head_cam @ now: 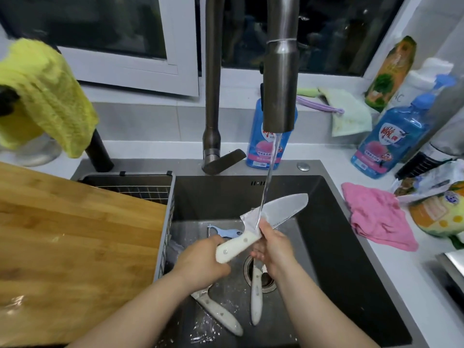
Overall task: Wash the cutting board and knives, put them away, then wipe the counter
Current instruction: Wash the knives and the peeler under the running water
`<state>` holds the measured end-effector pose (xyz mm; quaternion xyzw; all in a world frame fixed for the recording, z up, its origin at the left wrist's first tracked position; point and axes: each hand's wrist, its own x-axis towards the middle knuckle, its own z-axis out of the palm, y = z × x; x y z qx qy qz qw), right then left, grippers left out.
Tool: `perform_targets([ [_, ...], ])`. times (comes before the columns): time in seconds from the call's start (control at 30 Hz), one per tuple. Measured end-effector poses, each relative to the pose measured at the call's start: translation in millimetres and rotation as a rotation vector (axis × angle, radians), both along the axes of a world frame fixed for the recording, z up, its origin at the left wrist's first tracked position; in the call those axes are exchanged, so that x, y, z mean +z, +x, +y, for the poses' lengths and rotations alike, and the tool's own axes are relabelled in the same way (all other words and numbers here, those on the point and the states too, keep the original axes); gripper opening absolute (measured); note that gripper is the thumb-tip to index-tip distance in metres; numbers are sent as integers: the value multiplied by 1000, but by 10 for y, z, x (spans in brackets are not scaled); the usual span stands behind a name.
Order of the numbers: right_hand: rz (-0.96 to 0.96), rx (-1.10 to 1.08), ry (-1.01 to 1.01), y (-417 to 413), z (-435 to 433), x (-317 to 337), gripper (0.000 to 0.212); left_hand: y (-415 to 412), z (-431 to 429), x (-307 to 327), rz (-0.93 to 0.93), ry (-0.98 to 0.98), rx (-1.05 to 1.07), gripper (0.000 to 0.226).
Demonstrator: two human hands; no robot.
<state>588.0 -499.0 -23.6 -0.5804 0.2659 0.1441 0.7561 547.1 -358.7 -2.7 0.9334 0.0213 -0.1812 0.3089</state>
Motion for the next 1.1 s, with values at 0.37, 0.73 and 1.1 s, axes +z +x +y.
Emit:
perform_targets([
  [0.37,-732,658,-1289,-332,-78,-186,54,56,199,-39,-7,-31,74,27],
  [0.73,-776,831,-1569,-207,-255,-260,74,-40,235,-44,-28,-143,105,39],
  [1.1,-799,964,-1563,-231,-205,-348,75,-123,185,-29,11,-128,57,37],
])
